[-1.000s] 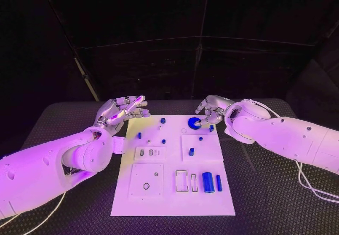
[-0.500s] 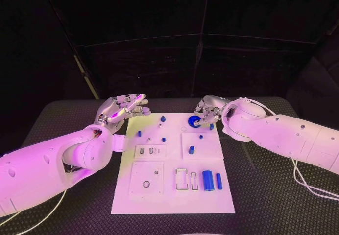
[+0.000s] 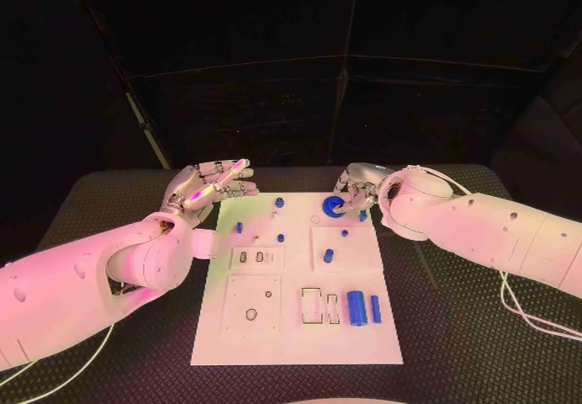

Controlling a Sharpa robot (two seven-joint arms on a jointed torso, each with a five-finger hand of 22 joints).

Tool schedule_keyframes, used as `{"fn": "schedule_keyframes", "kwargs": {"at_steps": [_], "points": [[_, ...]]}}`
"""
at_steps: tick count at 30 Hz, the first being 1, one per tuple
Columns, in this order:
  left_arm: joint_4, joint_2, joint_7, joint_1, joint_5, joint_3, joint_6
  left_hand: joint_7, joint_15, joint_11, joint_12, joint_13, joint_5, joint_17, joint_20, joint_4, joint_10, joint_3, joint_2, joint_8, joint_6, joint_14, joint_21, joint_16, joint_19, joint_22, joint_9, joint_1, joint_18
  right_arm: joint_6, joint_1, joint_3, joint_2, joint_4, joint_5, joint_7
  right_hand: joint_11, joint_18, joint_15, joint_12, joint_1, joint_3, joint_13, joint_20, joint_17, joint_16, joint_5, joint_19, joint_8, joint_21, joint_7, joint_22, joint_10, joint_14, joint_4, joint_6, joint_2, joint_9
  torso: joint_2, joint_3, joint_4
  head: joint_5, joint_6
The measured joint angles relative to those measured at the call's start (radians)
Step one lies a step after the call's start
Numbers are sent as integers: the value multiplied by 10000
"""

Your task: Assemble the parts on the task board

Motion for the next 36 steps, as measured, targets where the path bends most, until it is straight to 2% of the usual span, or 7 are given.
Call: {"fn": "schedule_keyframes", "kwargs": {"at_steps": [10, 20, 23, 27, 29, 30, 36], "points": [[-12, 9, -3, 0, 1, 0, 13, 0, 0, 0, 0, 0, 0, -1, 0, 0, 0, 0, 0, 0, 0, 0, 0, 0, 0, 0, 0, 0, 0, 196, -3, 0, 99, -126, -115, -1, 19, 1, 0, 536, 92, 44, 566, -35, -1, 51, 0, 35, 70, 45, 0, 83, 196, 0, -109, 0, 93, -1, -1, 5, 0, 9, -56], [-25, 11, -7, 0, 4, 0, 22, 0, 0, 0, 0, 0, 0, -1, 0, 0, 0, 0, 0, 0, 0, 0, 0, 0, 0, 1, 0, 0, 0, 275, 10, 17, 117, -154, -226, 31, -64, 0, 0, 1295, 250, 96, 1427, -39, -2, 88, -17, 217, 331, 166, -84, 314, 536, 0, -326, 579, 255, 2, -1, 5, 0, 10, -99], [-26, 11, -8, 0, 4, 0, 23, 0, 0, 0, 0, 0, 0, -2, 0, 0, 0, 0, 0, 0, 0, 0, 0, 0, 0, 1, 0, 0, 0, 254, 12, 19, 121, -155, -239, 43, -89, 1, 0, 1528, 324, 257, 1728, -106, -2, 132, -584, 286, 385, 242, -123, 463, 664, 0, -488, 851, 472, -4, -1, 5, 0, 12, -107], [-29, 12, -10, -1, 5, 0, 25, 0, 0, 0, 0, 0, 0, -2, 0, 0, 0, 0, 0, 0, 0, 0, 0, 0, 0, 1, 0, 0, 0, 102, 10, 14, 121, -131, -292, 76, -106, 1, -32, 1898, 501, 522, 2225, -181, -3, 154, -844, 431, 503, 324, -247, 659, 825, 21, -734, 1330, 718, 14, -1, 5, 0, 12, -113], [-29, 11, -11, -1, 5, 0, 26, 0, 0, 0, 0, 0, 0, -2, 0, 0, 0, 0, 0, 0, 0, 0, 0, 0, 0, 2, 0, 0, 0, -8, -5, 5, 117, -100, -337, 97, -71, -40, -96, 2150, 552, 675, 2505, -236, -3, 198, -928, 485, 503, 348, -245, 746, 860, -14, -811, 1440, 768, 11, -1, 5, -1, 13, -113], [-29, 11, -11, -1, 5, 0, 26, 0, 0, 0, 0, 0, 0, -1, 0, 0, 0, 0, 0, -10, 0, 0, 0, 0, 0, 1, 0, 0, 0, -80, -14, 1, 116, -79, -364, 112, -52, -161, -117, 2223, 585, 745, 2597, -233, -3, 203, -958, 482, 519, 363, -244, 784, 878, 6, -854, 1440, 802, 10, -1, 5, -1, 13, -113], [-29, 11, -13, -2, 5, 0, 29, 0, 0, 0, 0, 0, 0, 12, 0, -28, 0, 29, 0, -45, 0, 0, 0, -38, 0, -9, 0, 0, 0, -683, -44, -5, 121, 101, -633, 241, -19, -157, -183, 2460, 630, 945, 2903, -270, -4, 203, -989, 591, 520, 434, -244, 919, 913, 1, -1021, 1440, 847, 10, -1, 6, -1, 18, -105]]}}
